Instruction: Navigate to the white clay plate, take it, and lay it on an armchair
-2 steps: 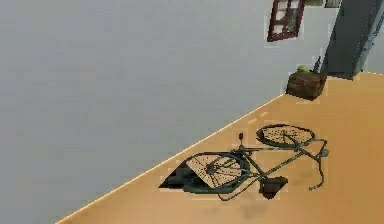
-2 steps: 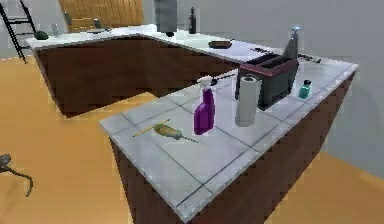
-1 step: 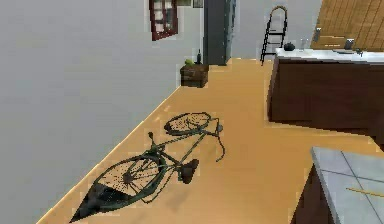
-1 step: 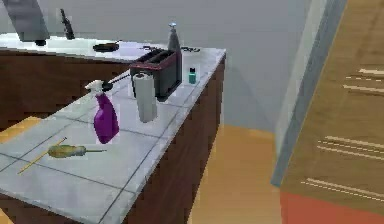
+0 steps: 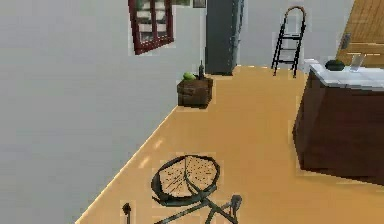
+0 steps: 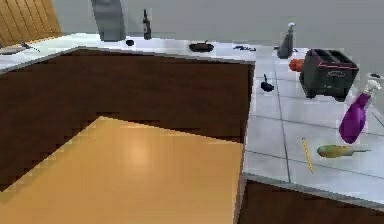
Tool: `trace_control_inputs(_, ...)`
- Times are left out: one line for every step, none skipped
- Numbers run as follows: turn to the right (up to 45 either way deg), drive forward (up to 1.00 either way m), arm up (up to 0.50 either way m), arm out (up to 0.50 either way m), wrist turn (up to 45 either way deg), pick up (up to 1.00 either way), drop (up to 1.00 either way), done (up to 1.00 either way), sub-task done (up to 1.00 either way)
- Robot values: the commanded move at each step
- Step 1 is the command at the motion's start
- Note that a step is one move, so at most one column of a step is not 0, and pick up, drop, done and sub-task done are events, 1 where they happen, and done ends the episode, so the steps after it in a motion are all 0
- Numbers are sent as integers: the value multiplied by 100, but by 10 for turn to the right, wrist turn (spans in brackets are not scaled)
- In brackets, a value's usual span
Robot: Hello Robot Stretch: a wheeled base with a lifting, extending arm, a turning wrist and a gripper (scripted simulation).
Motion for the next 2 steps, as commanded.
trace_control_inputs(450, 0, 0, 0, 0, 0, 0, 0, 0)
trace_control_inputs(60, 0, 0, 0, 0, 0, 0, 0, 0)
